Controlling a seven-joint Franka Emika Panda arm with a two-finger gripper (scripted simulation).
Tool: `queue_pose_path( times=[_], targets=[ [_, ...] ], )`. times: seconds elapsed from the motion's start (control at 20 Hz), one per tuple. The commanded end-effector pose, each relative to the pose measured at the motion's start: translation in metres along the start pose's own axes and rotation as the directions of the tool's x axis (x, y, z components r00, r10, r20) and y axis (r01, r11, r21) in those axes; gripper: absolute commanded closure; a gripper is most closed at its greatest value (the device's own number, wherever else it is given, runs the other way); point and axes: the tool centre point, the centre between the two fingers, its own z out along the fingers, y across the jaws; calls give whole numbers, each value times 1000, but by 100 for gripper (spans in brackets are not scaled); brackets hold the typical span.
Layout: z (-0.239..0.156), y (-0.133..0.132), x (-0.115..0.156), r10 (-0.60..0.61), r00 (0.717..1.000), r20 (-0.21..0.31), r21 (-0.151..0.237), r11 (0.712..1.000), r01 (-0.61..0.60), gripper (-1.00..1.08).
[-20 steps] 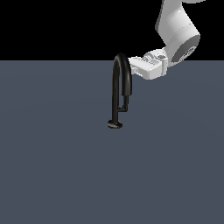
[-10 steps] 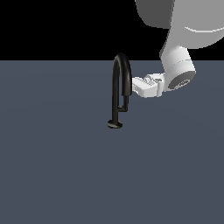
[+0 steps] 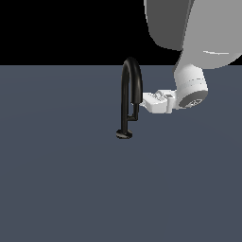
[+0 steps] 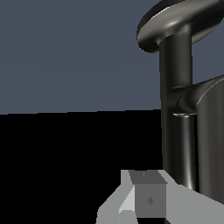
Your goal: Turn on the faucet by rotating a designated handle.
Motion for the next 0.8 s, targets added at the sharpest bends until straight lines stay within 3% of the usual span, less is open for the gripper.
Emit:
queue_pose_path(
  times=[0.0,0.75],
  targets=[
    [0,0,0,1,1000,2,2,1000,-1,108],
    [0,20,-6,1,1000,1,2,1000,-1,108]
  ],
)
